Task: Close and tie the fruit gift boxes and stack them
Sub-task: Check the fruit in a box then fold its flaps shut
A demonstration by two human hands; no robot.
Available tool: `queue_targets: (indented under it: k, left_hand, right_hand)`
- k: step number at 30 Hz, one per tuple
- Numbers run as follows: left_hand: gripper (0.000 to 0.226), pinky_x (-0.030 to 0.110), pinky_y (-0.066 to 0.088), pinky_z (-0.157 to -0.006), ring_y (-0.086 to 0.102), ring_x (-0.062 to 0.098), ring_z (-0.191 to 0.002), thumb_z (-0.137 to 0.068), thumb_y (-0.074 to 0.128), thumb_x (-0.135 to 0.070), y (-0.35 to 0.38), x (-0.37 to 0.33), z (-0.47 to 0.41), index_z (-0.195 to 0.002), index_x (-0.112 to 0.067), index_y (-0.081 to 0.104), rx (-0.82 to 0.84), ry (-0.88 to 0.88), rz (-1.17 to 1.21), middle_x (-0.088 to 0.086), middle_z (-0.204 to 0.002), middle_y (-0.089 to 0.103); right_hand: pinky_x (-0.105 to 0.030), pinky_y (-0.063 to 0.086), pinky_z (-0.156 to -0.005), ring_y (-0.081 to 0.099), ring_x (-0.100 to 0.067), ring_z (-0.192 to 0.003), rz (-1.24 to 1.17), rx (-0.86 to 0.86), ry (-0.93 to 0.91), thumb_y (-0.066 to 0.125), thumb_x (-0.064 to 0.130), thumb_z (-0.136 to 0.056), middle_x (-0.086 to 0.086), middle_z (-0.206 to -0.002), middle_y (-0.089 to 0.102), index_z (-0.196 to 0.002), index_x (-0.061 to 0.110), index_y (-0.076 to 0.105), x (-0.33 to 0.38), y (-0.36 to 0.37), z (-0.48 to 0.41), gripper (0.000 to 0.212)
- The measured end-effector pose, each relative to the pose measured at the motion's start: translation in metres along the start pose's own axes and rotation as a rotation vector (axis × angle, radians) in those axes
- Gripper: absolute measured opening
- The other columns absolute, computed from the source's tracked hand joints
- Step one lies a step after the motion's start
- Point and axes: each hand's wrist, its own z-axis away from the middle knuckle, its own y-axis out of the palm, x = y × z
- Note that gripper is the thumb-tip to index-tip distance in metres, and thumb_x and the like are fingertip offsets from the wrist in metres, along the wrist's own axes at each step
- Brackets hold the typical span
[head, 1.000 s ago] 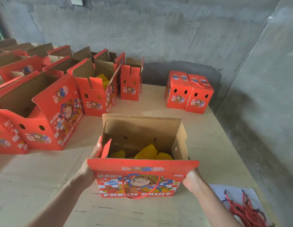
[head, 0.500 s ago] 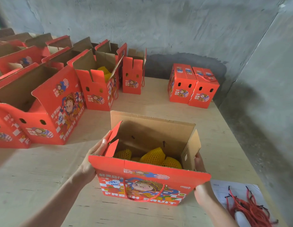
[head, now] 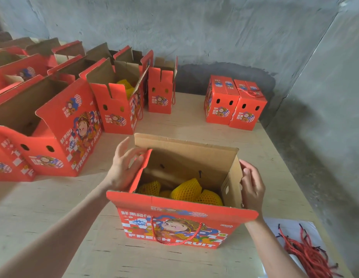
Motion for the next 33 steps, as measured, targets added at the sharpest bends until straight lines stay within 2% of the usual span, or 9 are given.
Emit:
queue_targets:
  k: [2,7,12,16,20,25,28,30,33]
  left_hand:
    - [0.039,0.024,0.028,-0.106,0.036,0.018,-0.127,-0.099,0.046,-0.013,0.006,-0.003,-0.007,-0.133,-0.032,0.044,0.163,-0.086,0.060,0.006,-0.134,0.035]
    - [0.069,0.032,0.037,-0.094,0.041,0.019,-0.103,-0.096,0.052,-0.022,0.011,0.005,-0.011,-0.138,-0.052,0.006,0.291,-0.209,0.005,0.004,-0.116,0.037]
    - [0.069,0.029,0.041,-0.084,0.045,0.021,-0.096,-0.097,0.051,-0.026,0.016,0.001,-0.007,-0.136,-0.055,0.003,0.257,-0.221,-0.050,0.005,-0.115,0.035]
    - [0.062,0.028,0.038,-0.088,0.043,0.018,-0.100,-0.095,0.054,-0.020,0.016,0.003,0.001,-0.143,-0.046,0.024,0.124,-0.198,-0.020,0.006,-0.117,0.038]
    - [0.046,0.036,0.035,-0.097,0.046,0.030,-0.112,-0.075,0.075,0.002,0.005,0.004,0.013,-0.118,-0.012,0.066,-0.167,0.060,-0.163,0.019,-0.119,0.048]
    - [0.025,0.013,0.044,-0.077,0.063,0.015,-0.078,-0.075,0.073,0.007,-0.017,0.008,0.024,-0.090,-0.013,0.075,-0.038,0.241,-0.188,-0.005,-0.090,0.065]
    - [0.019,0.028,0.050,-0.078,0.064,0.016,-0.085,-0.083,0.067,0.004,-0.013,0.010,0.039,-0.094,-0.011,0.070,-0.016,0.212,-0.122,-0.003,-0.097,0.067]
    - [0.016,0.021,0.050,-0.082,0.064,0.011,-0.093,-0.083,0.066,0.003,-0.013,0.010,0.043,-0.090,-0.012,0.066,0.021,0.079,0.065,-0.002,-0.102,0.067]
    - [0.024,0.015,0.049,-0.083,0.061,0.006,-0.103,-0.082,0.063,0.010,-0.018,0.008,0.043,-0.079,-0.014,0.065,0.131,-0.014,0.253,-0.002,-0.110,0.066]
  right_hand:
    - [-0.030,0.045,-0.091,0.058,-0.012,-0.108,-0.016,0.018,0.026,0.042,0.009,-0.101,-0.002,-0.113,0.064,-0.113,0.018,0.059,-0.001,0.000,0.001,0.023]
    - [-0.012,0.045,-0.085,0.057,0.008,-0.106,-0.031,0.105,0.041,0.041,0.030,-0.091,0.020,-0.114,0.062,-0.113,0.034,0.057,-0.004,-0.004,0.009,0.028]
    - [-0.036,0.041,-0.104,0.050,-0.018,-0.126,0.216,0.466,-0.124,0.046,0.007,-0.098,-0.002,-0.133,0.053,-0.121,0.014,0.060,-0.011,-0.008,0.004,0.028]
    - [-0.024,0.031,-0.107,0.047,-0.016,-0.126,0.438,0.583,-0.215,0.053,0.003,-0.095,0.002,-0.128,0.054,-0.114,0.008,0.067,-0.013,-0.005,-0.006,0.025]
    - [-0.047,0.047,-0.089,0.060,-0.035,-0.103,0.678,0.531,-0.447,0.069,0.005,-0.080,-0.015,-0.107,0.067,-0.091,0.003,0.074,-0.013,-0.003,-0.007,0.012]
    - [-0.043,0.049,-0.071,0.062,-0.026,-0.078,0.613,0.564,-0.478,0.080,0.001,-0.071,-0.008,-0.079,0.068,-0.071,0.004,0.074,-0.006,-0.003,-0.006,0.006]
    - [-0.028,0.046,-0.090,0.061,-0.001,-0.099,0.351,0.613,-0.147,0.075,0.002,-0.078,0.007,-0.093,0.071,-0.078,0.015,0.069,-0.006,-0.021,-0.006,0.014]
    - [-0.013,0.041,-0.095,0.049,0.009,-0.118,0.153,0.697,0.123,0.070,-0.001,-0.080,0.009,-0.108,0.070,-0.080,0.011,0.061,-0.006,-0.034,-0.003,0.016]
    - [-0.004,0.035,-0.093,0.034,0.015,-0.128,0.052,0.823,0.275,0.066,-0.008,-0.080,0.008,-0.119,0.066,-0.078,0.006,0.067,-0.004,-0.043,-0.002,0.014]
